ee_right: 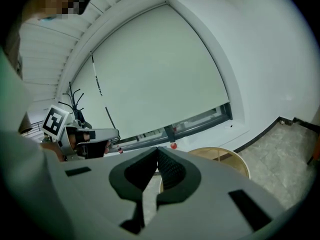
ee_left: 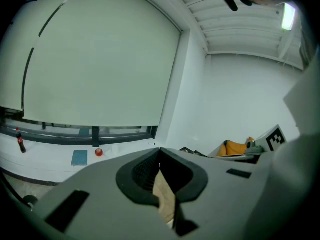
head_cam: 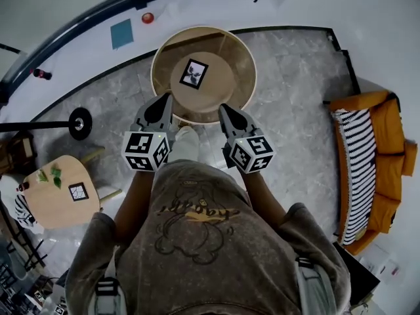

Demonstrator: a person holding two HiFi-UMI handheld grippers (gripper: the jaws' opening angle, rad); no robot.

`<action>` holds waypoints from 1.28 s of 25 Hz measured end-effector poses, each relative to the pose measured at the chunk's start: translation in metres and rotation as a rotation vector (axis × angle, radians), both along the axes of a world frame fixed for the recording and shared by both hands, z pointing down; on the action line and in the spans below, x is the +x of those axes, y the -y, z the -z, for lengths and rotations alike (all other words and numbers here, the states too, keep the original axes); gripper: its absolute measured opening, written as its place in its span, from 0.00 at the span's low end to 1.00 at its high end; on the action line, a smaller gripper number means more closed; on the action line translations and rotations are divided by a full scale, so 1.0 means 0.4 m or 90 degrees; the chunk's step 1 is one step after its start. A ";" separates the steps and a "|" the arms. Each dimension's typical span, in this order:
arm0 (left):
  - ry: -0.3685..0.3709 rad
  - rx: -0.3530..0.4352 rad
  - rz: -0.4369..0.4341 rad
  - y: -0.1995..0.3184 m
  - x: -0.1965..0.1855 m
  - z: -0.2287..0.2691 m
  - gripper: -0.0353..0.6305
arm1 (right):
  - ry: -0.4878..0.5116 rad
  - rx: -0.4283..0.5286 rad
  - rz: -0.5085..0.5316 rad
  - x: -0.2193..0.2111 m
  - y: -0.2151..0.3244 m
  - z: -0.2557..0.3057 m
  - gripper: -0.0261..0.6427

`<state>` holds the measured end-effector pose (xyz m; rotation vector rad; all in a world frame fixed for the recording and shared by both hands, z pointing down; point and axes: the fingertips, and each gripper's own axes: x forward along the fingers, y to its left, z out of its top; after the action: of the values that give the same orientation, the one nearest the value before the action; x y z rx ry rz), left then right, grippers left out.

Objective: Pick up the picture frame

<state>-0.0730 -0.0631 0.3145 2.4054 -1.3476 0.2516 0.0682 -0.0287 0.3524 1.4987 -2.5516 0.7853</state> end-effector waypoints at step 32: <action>-0.011 -0.019 -0.088 0.445 -0.029 -0.005 0.08 | -0.035 -0.005 -0.064 -0.057 0.416 0.047 0.07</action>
<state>-0.0845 -0.2411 0.3163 2.4726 -1.1644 0.2847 0.0453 -0.1950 0.3335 1.6337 -2.4474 0.7535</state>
